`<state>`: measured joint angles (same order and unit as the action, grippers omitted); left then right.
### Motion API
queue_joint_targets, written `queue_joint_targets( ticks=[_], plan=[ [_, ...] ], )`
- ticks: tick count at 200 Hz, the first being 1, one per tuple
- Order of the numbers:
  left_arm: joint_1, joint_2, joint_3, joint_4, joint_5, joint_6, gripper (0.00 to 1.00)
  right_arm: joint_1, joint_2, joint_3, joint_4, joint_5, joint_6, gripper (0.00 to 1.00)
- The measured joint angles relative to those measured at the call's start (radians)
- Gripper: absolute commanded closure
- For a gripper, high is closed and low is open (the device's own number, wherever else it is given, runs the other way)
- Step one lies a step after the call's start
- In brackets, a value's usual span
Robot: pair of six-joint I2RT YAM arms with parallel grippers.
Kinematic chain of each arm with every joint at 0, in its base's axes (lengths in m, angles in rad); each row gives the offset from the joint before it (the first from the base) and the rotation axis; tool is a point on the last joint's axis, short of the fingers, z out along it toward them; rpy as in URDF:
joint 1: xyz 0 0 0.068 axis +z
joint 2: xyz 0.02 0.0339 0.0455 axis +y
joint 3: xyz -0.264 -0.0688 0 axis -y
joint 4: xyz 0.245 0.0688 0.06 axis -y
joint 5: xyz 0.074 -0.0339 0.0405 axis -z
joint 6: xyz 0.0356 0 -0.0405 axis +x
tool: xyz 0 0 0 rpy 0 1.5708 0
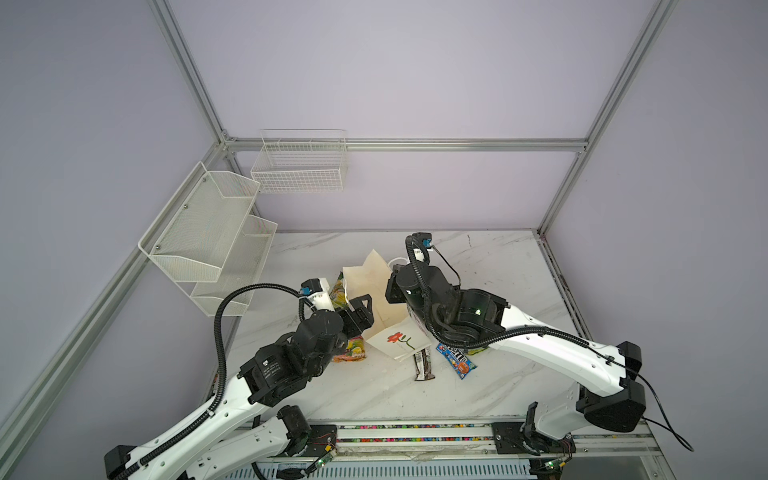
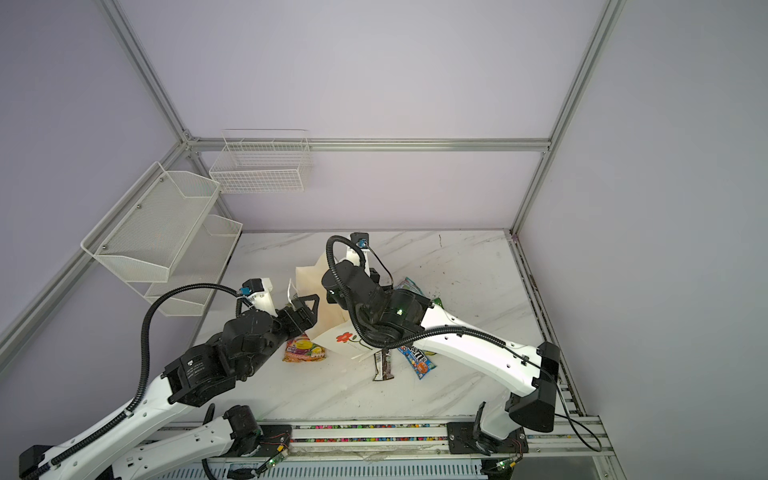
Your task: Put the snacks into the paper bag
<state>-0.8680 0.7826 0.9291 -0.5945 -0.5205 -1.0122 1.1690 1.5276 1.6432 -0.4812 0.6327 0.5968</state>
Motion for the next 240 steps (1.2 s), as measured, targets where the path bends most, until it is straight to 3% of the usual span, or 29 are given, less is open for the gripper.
queue_joint_targets(
  ticks=[90,145,178,240],
  plan=[
    [0.15,0.064,-0.005,0.035,0.161,0.013,0.33,0.016,-0.03,-0.06,0.022,-0.026,-0.045,1.0],
    [0.199,0.136,-0.01,0.04,0.286,0.028,0.34,0.018,-0.034,-0.089,0.03,-0.052,-0.11,1.0],
    [0.201,0.149,-0.012,0.036,0.312,0.038,0.45,0.02,-0.042,-0.092,0.035,-0.066,-0.129,1.0],
    [0.246,0.173,-0.012,0.029,0.337,0.081,0.75,0.021,-0.048,-0.108,0.044,-0.077,-0.158,1.0]
  ],
)
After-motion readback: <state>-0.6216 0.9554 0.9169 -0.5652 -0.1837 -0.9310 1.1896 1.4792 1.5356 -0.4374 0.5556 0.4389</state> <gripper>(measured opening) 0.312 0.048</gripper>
